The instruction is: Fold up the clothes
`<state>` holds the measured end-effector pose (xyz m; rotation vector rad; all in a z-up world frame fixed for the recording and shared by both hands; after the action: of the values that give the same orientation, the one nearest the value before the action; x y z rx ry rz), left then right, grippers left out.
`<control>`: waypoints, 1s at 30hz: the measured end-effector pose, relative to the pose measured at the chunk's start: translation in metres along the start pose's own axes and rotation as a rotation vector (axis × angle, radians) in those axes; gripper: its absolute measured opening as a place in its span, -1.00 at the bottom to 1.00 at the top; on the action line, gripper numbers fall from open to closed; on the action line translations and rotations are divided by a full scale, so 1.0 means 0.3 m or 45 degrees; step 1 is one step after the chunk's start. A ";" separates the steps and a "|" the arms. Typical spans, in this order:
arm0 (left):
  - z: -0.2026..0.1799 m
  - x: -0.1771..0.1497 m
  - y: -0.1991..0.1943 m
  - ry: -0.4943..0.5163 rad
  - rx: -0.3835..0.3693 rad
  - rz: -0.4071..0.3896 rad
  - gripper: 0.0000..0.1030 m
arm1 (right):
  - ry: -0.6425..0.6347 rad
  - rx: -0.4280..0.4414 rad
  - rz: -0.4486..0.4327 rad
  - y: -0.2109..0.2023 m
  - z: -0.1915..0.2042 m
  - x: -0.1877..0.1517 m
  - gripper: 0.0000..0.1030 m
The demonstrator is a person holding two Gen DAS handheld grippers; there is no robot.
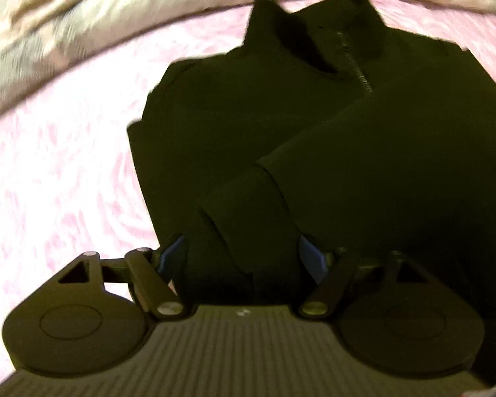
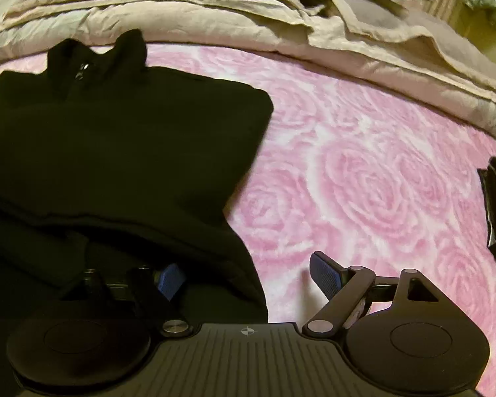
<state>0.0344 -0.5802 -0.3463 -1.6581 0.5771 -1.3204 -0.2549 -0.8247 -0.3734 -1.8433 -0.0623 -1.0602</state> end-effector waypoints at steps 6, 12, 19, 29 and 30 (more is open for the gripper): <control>0.016 0.000 -0.042 -0.028 0.009 -0.061 -0.88 | -0.032 -0.021 -0.021 -0.003 0.004 0.021 0.60; 0.109 -0.034 -0.047 -0.097 0.092 -0.030 -0.98 | -0.014 -0.141 -0.031 0.012 -0.048 0.006 0.61; 0.047 -0.050 -0.083 -0.006 0.143 -0.021 -0.71 | 0.049 -0.121 0.030 -0.032 -0.045 -0.050 0.61; -0.202 -0.402 -0.324 0.150 0.068 0.055 -0.33 | 0.096 0.031 0.162 -0.274 -0.065 -0.307 0.61; -0.235 -0.451 -0.346 0.166 0.061 0.073 -0.28 | 0.076 0.050 0.175 -0.297 -0.061 -0.327 0.61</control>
<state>-0.0921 -0.4478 -0.3245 -1.5144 0.6601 -1.3967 -0.3684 -0.7540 -0.3742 -1.7532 0.0774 -1.0103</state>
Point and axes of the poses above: each gripper's, at about its wrist camera, not at the fingertips, and y roughly the way its jaws point, z to its left, x to its top, the point moved 3 cm from there along y, roughly the way its jaws point, and after that the axes turned 10 degrees about -z, right-handed, at the moved point
